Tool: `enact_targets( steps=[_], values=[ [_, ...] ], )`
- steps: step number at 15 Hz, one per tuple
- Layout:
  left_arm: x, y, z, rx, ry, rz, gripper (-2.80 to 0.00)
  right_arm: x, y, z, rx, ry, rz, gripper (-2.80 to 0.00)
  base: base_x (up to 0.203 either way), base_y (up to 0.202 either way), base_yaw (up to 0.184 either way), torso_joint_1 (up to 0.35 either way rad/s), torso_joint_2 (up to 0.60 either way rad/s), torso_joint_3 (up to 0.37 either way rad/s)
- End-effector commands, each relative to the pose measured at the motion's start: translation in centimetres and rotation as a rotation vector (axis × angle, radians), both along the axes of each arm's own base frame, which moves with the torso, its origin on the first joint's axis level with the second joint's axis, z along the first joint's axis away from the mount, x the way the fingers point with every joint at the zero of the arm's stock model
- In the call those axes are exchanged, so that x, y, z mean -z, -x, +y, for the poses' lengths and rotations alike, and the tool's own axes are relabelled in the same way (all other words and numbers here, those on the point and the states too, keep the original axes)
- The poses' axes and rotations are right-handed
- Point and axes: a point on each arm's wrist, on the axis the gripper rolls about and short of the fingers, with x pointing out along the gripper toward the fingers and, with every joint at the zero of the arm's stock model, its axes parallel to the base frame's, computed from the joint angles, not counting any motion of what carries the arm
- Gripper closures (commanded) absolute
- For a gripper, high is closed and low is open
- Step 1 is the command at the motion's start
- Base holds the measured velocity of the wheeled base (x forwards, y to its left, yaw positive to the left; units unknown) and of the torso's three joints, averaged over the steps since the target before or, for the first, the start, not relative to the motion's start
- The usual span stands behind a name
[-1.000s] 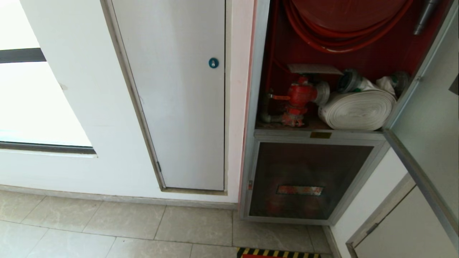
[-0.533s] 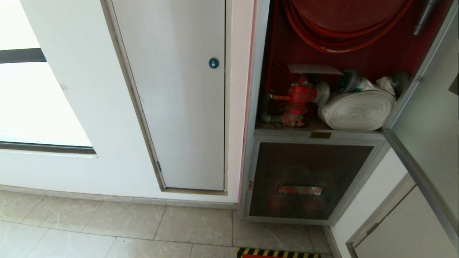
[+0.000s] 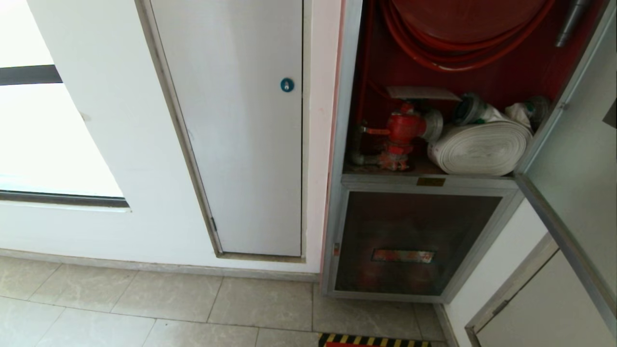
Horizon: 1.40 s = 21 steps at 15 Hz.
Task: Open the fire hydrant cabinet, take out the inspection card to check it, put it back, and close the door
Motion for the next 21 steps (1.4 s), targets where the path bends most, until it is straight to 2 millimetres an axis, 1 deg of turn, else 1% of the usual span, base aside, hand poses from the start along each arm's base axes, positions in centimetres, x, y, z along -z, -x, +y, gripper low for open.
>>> enact_targets(
  steps=[1, 4, 21],
  values=[
    [0.5, -0.14, 0.0, -0.001, -0.001, 0.017, 0.0, -0.03, 0.0, 0.0, -0.001, 0.0, 0.001, 0.0, 0.0, 0.0, 0.0, 0.0, 0.0, 0.0],
    [0.51, -0.14, 0.0, -0.001, -0.001, 0.018, 0.0, -0.03, 0.0, 0.0, 0.0, -0.022, 0.001, 0.0, 0.0, 0.0, 0.0, 0.0, 0.0, 0.0],
    [0.51, -0.14, 0.0, -0.001, 0.0, 0.018, 0.0, 0.0, -0.01, 0.01, -0.004, -0.026, 0.001, 0.0, 0.0, 0.0, 0.0, 0.0, 0.0, 0.0]
  ],
)
